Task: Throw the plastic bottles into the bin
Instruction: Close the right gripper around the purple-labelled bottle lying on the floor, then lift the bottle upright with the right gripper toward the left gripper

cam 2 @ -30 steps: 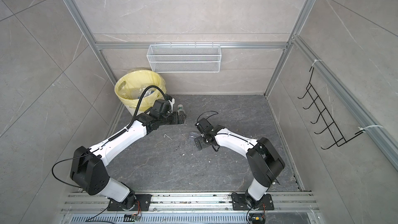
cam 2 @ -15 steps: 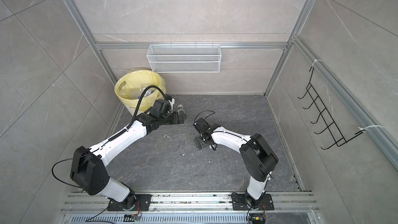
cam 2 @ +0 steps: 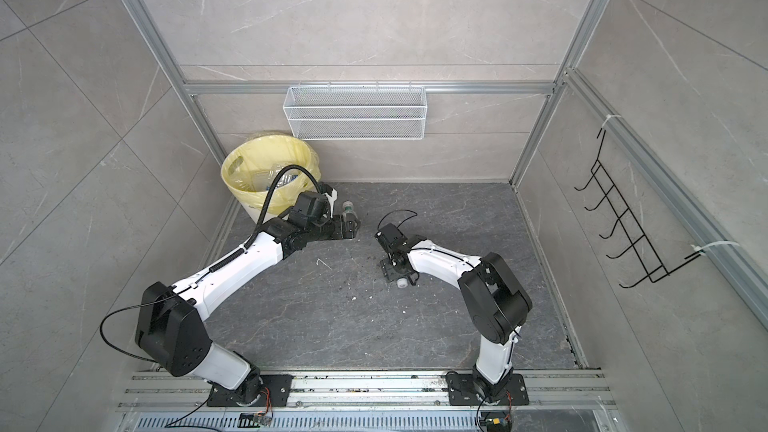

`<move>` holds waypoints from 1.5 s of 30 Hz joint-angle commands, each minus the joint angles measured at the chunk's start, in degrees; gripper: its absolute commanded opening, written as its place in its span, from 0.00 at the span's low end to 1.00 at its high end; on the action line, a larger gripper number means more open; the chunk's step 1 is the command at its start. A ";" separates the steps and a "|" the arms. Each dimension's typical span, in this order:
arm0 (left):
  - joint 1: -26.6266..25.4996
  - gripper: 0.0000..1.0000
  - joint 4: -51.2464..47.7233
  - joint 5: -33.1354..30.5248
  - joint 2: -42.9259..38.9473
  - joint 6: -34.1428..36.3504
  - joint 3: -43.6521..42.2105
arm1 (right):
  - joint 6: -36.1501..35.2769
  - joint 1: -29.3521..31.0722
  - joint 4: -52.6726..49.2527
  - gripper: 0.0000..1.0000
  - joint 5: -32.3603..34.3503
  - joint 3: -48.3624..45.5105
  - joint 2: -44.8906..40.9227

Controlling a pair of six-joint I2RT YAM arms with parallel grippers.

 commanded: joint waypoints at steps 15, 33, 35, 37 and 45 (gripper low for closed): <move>2.73 1.00 4.32 13.22 2.85 -6.34 0.51 | 3.27 -0.57 1.54 0.49 -3.23 -1.72 -0.59; 4.42 0.96 9.67 24.22 5.92 -11.88 -0.13 | 5.90 -0.60 2.06 0.42 -19.61 1.82 -15.95; 4.50 0.96 10.39 25.08 6.23 -12.53 -0.32 | 6.59 -0.60 3.09 0.42 -20.68 1.86 -16.65; 4.46 0.95 11.07 26.11 6.68 -13.20 -0.41 | 7.30 -0.61 3.55 0.42 -20.91 2.09 -16.73; 4.48 0.95 11.39 27.22 8.10 -14.57 -0.41 | 9.59 -0.62 6.94 0.41 -23.56 2.49 -14.81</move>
